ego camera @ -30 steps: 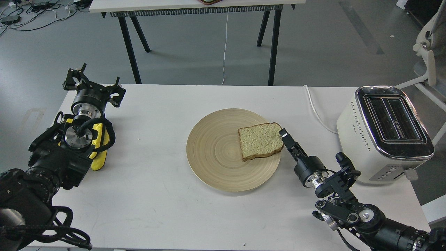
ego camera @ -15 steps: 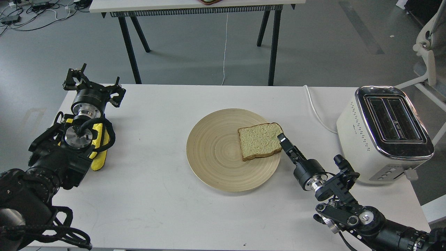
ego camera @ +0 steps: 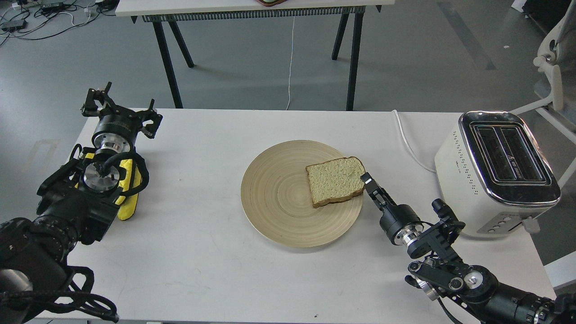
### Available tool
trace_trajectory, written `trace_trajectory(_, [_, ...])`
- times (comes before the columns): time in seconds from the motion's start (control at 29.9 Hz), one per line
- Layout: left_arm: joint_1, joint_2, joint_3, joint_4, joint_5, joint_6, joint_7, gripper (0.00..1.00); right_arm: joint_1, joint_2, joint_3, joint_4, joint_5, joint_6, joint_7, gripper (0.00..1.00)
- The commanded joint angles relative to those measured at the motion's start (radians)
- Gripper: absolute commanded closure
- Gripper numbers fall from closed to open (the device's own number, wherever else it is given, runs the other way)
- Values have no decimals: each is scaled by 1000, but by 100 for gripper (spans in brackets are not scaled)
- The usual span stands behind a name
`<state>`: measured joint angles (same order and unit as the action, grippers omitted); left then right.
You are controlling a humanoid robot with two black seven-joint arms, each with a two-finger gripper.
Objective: Put bread in toaster with right arm
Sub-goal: 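Lift the bread slice off the plate and carry it above the toaster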
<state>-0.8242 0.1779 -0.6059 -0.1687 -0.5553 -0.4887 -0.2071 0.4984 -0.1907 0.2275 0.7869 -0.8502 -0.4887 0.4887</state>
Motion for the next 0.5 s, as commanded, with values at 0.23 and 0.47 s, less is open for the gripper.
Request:
trace_trajectory(0.23, [0, 0, 0, 0, 0, 0, 0, 0, 17, -22, 143, 93, 0, 0, 0, 98])
trace_trajectory(0.47, [0, 0, 0, 0, 0, 0, 0, 0, 49, -266, 285, 332, 0, 0, 0, 99])
